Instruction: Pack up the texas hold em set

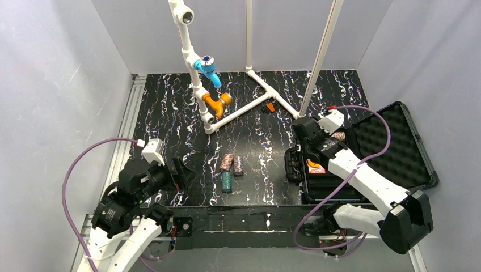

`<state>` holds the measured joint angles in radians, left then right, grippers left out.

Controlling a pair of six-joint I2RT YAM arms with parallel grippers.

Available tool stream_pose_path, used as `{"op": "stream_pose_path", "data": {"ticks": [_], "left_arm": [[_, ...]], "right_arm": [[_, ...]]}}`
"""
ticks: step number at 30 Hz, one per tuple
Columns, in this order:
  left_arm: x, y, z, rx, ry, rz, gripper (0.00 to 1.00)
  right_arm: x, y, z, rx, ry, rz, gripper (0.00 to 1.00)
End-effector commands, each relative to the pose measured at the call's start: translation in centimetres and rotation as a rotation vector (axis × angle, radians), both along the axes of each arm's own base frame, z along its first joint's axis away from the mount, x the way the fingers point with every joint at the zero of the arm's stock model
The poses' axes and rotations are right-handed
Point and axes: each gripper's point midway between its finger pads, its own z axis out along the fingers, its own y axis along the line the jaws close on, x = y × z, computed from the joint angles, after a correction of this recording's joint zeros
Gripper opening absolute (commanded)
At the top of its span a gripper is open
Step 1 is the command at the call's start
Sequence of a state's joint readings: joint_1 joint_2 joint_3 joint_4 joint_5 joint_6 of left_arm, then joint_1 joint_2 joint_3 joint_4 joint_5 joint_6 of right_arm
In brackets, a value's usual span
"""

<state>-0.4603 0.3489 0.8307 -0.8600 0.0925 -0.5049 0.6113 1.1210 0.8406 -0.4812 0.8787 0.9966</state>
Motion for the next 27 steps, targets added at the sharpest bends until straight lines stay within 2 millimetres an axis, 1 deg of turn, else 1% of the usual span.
{"op": "stream_pose_path", "data": {"ticks": [1, 5, 12, 16, 21, 27], "left_arm": [[0.2, -0.3, -0.2, 0.013, 0.004, -0.019, 0.98], [0.2, -0.3, -0.2, 0.013, 0.006, -0.020, 0.98], [0.3, -0.4, -0.4, 0.016, 0.015, -0.022, 0.98], [0.3, -0.4, -0.4, 0.016, 0.017, -0.023, 1.00], [0.3, -0.5, -0.5, 0.017, 0.023, -0.031, 0.99], [0.3, -0.6, -0.6, 0.017, 0.027, -0.035, 0.99]], "right_arm": [[1.3, -2.2, 4.4, 0.028, -0.158, -0.149, 0.01], [1.2, -3.3, 4.2, 0.019, -0.155, -0.187, 0.01], [0.3, -6.2, 3.9, -0.012, -0.146, -0.284, 0.01], [-1.0, -7.7, 3.8, -0.019, -0.137, -0.351, 0.01], [-1.5, -8.6, 3.2, -0.018, -0.143, -0.375, 0.01], [-1.3, -9.8, 1.8, -0.034, -0.128, -0.403, 0.01]]}}
